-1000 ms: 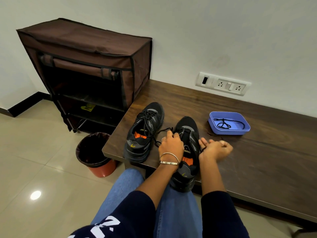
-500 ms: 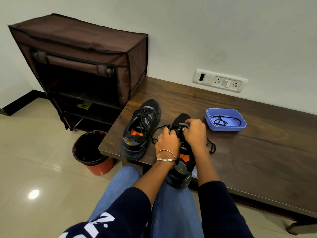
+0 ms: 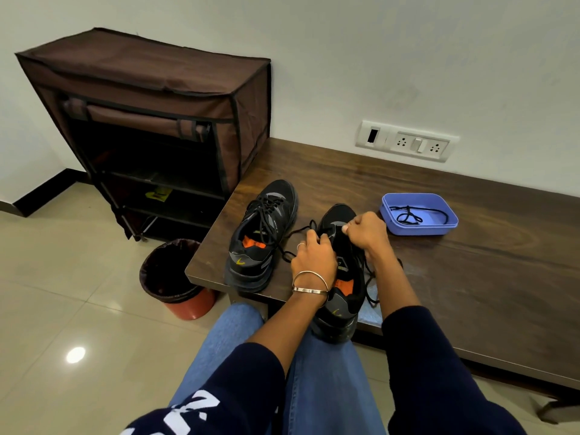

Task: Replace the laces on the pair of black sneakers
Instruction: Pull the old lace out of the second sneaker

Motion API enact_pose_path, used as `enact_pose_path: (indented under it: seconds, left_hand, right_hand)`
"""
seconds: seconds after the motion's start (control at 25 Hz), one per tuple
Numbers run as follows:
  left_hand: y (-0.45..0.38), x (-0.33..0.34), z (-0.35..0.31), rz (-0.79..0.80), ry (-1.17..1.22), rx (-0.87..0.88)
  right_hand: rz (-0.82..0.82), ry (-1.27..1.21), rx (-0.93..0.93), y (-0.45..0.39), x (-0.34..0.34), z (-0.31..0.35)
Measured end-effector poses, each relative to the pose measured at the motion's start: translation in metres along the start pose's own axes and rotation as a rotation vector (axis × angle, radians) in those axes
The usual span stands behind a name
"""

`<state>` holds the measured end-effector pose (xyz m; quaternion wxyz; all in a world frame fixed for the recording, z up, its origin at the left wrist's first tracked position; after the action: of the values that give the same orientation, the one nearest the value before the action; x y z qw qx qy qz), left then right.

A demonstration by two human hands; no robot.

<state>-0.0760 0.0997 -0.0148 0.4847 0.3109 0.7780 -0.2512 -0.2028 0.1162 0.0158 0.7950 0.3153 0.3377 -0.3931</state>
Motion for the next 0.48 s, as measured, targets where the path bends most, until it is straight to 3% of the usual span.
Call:
enact_pose_path:
  seconds: [0.12,0.24,0.48]
  left_hand:
    - [-0.001,0.001,-0.002,-0.010,-0.052,0.009]
    - [0.000,0.000,-0.004,-0.078,-0.110,0.072]
    - [-0.001,-0.007,-0.007,0.090,-0.225,0.156]
  right_hand:
    - [0.065,-0.257,0.110,0.001,-0.013,0.006]
    - [0.125,-0.426,0.081,0.010,-0.030,0.023]
    - [0.151,-0.685,-0.091,0.047,-0.107,0.075]
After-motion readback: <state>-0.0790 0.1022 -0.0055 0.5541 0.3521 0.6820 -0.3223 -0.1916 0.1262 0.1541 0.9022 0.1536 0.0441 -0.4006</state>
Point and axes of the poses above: each hand's wrist, its own y-axis away from the middle knuckle, its own x-axis out of the palm, z = x × y, the point moved 1 cm from there along -y, towards the middle knuckle, and after that the axes turned 12 degrees about x, right-handed, at the moved point
